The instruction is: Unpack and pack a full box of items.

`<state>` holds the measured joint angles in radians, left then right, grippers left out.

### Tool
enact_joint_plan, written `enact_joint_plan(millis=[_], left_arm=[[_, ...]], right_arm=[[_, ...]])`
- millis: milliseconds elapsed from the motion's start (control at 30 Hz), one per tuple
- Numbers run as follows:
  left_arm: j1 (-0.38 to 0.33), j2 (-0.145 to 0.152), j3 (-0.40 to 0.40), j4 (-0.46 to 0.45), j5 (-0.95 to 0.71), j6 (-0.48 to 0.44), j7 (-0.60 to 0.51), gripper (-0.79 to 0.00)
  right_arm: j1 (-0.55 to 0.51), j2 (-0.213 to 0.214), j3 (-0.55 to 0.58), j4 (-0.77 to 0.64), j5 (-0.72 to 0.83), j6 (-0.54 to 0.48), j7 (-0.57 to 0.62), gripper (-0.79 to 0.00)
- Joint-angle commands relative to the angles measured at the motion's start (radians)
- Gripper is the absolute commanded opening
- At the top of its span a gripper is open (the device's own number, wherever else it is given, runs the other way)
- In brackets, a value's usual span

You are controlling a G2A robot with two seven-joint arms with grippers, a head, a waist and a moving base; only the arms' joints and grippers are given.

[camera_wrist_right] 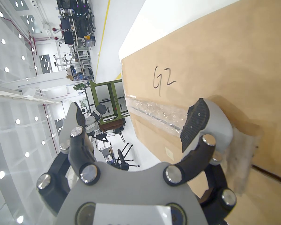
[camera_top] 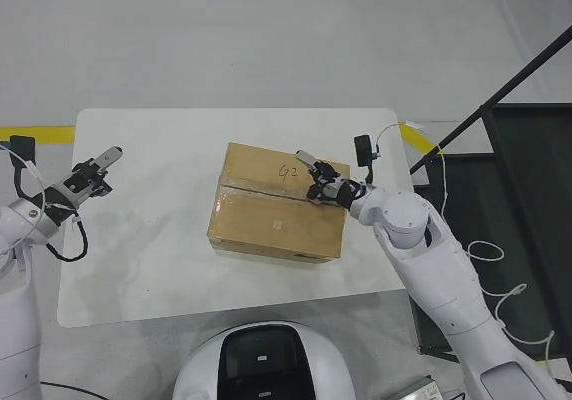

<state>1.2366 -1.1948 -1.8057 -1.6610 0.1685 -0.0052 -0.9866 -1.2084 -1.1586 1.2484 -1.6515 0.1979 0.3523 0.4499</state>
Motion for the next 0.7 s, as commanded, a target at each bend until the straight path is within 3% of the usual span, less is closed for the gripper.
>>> enact_joint_plan(millis=[0, 400, 667], left_arm=[[0.0, 0.0, 0.0, 0.0, 0.0, 0.0, 0.0, 0.0], [0.0, 0.0, 0.0, 0.0, 0.0, 0.0, 0.0, 0.0], [0.0, 0.0, 0.0, 0.0, 0.0, 0.0, 0.0, 0.0]], right_arm=[[-0.034, 0.007, 0.032, -0.017, -0.014, 0.012, -0.001, 0.0], [-0.202, 0.033, 0.225, -0.123, -0.049, 0.012, -0.079, 0.0], [-0.271, 0.032, 0.426, -0.116, 0.113, -0.337, -0.162, 0.0]])
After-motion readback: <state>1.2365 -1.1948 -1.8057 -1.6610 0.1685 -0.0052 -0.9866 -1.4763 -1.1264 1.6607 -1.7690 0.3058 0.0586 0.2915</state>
